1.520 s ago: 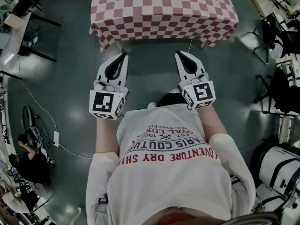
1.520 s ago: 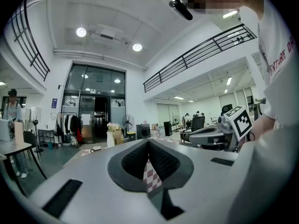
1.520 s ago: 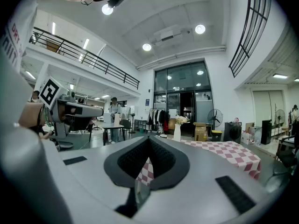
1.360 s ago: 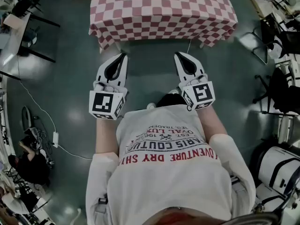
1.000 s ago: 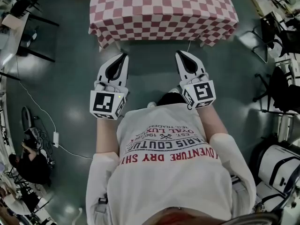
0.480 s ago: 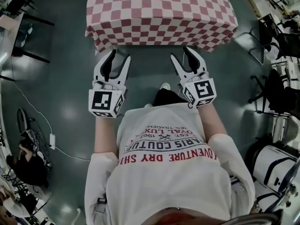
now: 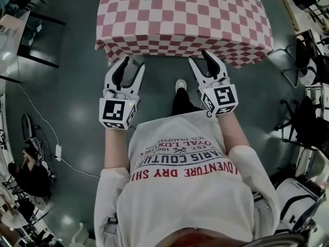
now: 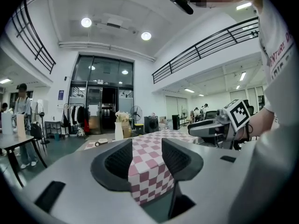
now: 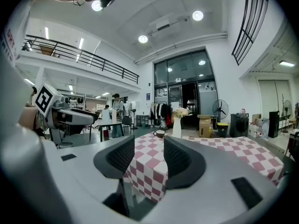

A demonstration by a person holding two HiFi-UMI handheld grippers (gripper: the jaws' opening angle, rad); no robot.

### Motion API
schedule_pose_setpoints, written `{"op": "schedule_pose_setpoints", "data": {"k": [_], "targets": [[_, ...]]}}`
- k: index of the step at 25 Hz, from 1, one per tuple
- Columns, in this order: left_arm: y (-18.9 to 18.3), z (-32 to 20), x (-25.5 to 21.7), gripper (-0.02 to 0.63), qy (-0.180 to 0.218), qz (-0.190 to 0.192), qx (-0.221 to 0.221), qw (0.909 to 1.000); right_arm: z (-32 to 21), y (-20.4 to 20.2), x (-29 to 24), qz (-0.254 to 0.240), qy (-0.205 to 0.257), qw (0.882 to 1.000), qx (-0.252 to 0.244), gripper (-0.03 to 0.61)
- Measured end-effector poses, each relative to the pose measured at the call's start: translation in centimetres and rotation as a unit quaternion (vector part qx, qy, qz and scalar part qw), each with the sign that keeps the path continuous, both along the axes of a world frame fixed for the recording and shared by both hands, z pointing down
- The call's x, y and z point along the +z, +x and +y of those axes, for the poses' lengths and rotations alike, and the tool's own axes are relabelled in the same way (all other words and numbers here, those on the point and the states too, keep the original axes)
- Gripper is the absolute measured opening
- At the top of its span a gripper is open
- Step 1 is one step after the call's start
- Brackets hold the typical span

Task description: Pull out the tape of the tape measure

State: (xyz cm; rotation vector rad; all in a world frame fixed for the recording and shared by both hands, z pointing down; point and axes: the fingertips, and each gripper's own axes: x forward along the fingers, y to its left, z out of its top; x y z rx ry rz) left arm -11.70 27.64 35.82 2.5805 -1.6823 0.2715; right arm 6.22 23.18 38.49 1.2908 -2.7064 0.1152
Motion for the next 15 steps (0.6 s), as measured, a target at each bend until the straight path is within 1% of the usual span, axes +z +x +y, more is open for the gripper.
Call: {"op": "schedule_pose_setpoints", "data": {"k": [4,8,11,15], "targets": [[0.4,-5.0,0.2,0.202,-0.012,-0.005,-0.020,0.9997,-5.9,0.0,-0.3,-0.004,-0.006,1.000,-0.020,0.209],[0.7,-11.5,0.0,0.207,-0.013,0.004,-0.048,0.9987,-12.5,0.5,-0.3,0.001,-0.014,0.999,-0.038,0.209],[1.2,-16.2,0.4,0.207,-0.020,-0.005,-0.063,0.9978,-17.4,1.2,-0.1,-0.002,-0.021,0.999,-0.047,0.209],[1.7,-20.8,1.7,0.214,-0.041,-0.016,-0.071,0.9965,-22.1,1.7,0.8,0.001,-0.035,0.998,-0.060,0.209]]}}
